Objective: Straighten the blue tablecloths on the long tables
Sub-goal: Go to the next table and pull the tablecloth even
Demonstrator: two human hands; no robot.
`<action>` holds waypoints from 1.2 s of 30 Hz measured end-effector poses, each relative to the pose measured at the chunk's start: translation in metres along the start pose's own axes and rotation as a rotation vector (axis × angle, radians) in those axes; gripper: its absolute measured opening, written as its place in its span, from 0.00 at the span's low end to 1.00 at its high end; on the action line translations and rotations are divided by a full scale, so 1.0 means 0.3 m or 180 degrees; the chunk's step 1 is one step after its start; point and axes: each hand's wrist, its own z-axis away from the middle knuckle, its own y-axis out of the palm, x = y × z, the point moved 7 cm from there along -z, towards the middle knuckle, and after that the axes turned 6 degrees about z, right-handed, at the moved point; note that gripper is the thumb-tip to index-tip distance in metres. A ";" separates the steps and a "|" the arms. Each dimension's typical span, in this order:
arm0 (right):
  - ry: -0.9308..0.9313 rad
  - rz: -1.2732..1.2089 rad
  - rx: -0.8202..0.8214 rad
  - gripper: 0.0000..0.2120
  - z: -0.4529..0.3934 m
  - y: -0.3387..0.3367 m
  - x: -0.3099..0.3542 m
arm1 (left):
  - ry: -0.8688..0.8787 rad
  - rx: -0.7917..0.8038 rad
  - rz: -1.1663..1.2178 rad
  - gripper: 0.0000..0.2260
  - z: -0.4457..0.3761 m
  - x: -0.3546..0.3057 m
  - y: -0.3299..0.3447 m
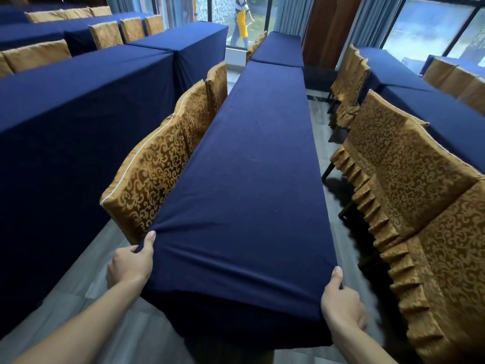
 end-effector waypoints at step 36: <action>0.0141 0.0094 -0.0194 0.37 0.014 -0.042 -0.033 | 0.0202 -0.0004 -0.0429 0.30 0.065 -0.035 0.018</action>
